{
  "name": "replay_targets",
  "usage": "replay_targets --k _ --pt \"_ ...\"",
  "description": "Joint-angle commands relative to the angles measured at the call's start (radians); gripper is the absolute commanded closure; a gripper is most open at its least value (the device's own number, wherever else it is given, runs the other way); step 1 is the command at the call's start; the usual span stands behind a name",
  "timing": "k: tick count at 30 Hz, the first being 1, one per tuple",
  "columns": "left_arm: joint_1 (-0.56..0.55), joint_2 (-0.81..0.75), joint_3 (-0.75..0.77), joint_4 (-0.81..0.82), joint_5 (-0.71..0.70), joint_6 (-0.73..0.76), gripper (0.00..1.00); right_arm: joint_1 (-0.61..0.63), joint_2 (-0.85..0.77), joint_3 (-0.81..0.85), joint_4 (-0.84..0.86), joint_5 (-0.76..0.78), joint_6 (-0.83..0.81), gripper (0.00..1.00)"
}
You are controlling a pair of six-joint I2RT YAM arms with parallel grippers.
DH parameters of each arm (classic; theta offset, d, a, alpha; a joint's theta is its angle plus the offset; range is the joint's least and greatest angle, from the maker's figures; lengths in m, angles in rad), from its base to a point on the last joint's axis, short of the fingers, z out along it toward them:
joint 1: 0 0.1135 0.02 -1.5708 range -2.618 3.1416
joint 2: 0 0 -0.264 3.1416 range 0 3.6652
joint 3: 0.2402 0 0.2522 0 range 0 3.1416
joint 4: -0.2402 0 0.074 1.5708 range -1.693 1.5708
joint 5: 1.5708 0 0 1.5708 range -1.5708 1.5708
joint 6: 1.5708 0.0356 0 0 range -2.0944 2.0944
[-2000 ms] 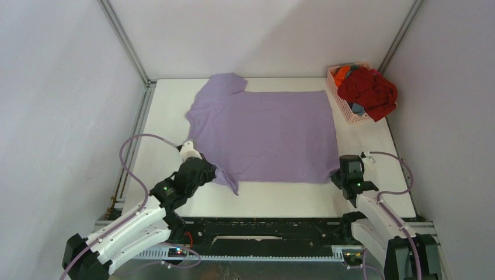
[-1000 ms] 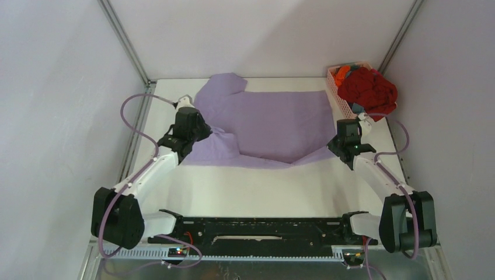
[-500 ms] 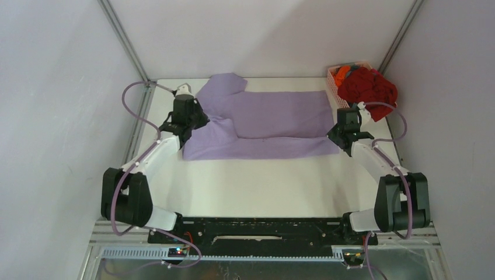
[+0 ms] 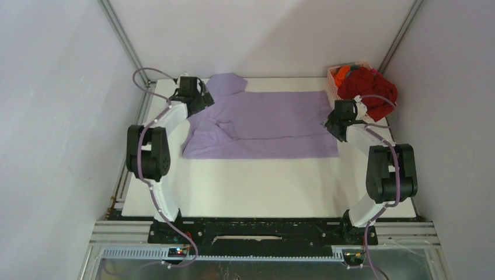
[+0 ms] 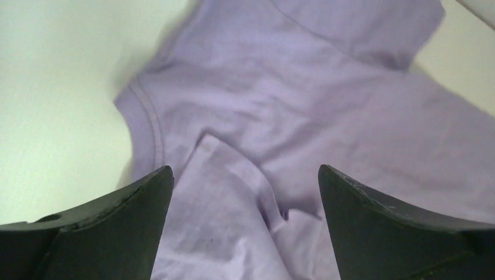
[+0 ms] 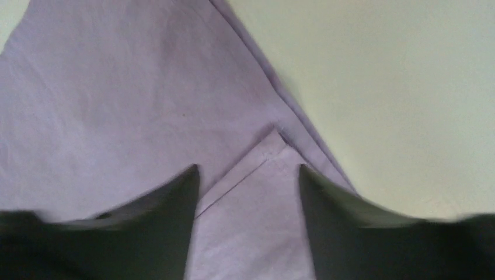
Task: Fold and stack the t-shirts
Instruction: Fold the T-shirt at the center of the board.
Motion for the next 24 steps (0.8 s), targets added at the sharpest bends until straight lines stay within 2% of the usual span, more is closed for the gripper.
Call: replay_targets --k 1,3,6,12,16,18,22,24 --pt "0.025 0.071 0.238 -0.191 -0.113 -0.037 0.00 -0.010 -0.009 0.102 -0.025 0.041 -0.006 0.18" --pt "0.024 0.053 0.259 -0.198 -0.109 -0.035 0.00 -0.008 -0.039 0.105 -0.061 0.046 -0.009 0.08" --pt "0.022 -0.025 0.201 -0.161 -0.010 -0.033 0.00 0.020 -0.083 0.092 -0.106 0.048 -0.038 0.04" --pt "-0.034 -0.141 -0.104 0.000 0.222 -0.058 0.00 0.138 -0.089 0.000 -0.023 -0.130 -0.099 0.01" --pt "-0.060 -0.098 -0.234 0.141 0.360 -0.123 0.00 0.233 0.033 0.039 0.015 -0.251 -0.136 0.00" --pt "-0.060 -0.057 -0.252 0.178 0.401 -0.147 0.00 0.270 0.092 0.065 0.015 -0.250 -0.142 0.00" --pt "-0.060 0.007 -0.250 0.134 0.386 -0.133 0.00 0.279 0.152 0.071 -0.005 -0.319 -0.123 0.00" --pt "-0.060 0.006 -0.283 0.129 0.373 -0.128 0.00 0.292 0.156 0.044 -0.022 -0.296 -0.120 0.00"
